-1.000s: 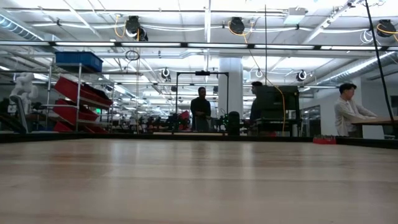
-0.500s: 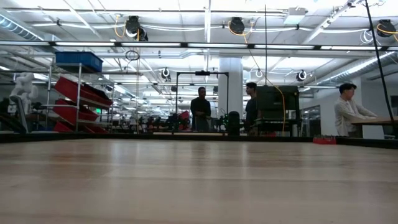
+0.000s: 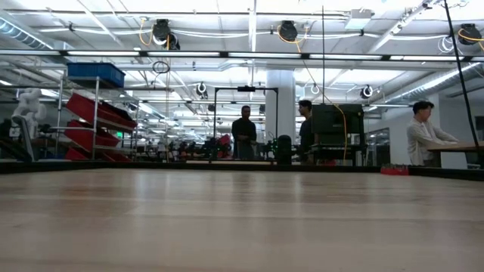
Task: Coil cords
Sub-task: Coil the blue wire onto the black spool
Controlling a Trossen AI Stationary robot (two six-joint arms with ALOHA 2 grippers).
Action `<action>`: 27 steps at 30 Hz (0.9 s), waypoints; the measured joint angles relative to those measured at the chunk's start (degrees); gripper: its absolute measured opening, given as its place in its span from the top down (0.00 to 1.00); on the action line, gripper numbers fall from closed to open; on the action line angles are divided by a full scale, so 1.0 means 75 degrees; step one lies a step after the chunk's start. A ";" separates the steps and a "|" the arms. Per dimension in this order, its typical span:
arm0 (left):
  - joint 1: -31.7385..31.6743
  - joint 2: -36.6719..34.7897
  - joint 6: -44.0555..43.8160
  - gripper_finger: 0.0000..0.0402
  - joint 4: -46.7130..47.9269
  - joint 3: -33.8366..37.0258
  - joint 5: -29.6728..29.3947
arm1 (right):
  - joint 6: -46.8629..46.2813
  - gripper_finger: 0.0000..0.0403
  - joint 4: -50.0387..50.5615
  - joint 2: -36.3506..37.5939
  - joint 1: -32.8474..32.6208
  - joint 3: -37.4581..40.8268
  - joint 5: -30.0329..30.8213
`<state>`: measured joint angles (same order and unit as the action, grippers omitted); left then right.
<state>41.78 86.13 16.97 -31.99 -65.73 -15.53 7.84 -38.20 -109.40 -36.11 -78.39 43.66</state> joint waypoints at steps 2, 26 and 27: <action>0.0003 0.0000 0.0000 1.00 0.0003 0.0003 0.0000 | 0.0052 0.69 -0.0048 0.0007 -0.0040 0.0000 0.0016; 0.0003 0.0000 -0.0006 1.00 -0.0006 0.0001 0.0003 | -0.0214 0.67 0.0210 0.0015 -0.0062 -0.0003 -0.0027; 0.0003 0.0000 -0.0006 1.00 -0.0006 0.0000 0.0003 | -0.0214 0.69 0.0210 0.0015 -0.0061 -0.0003 -0.0027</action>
<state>41.80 86.13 16.93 -32.03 -65.73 -15.51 6.24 -36.62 -109.30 -36.58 -78.41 43.46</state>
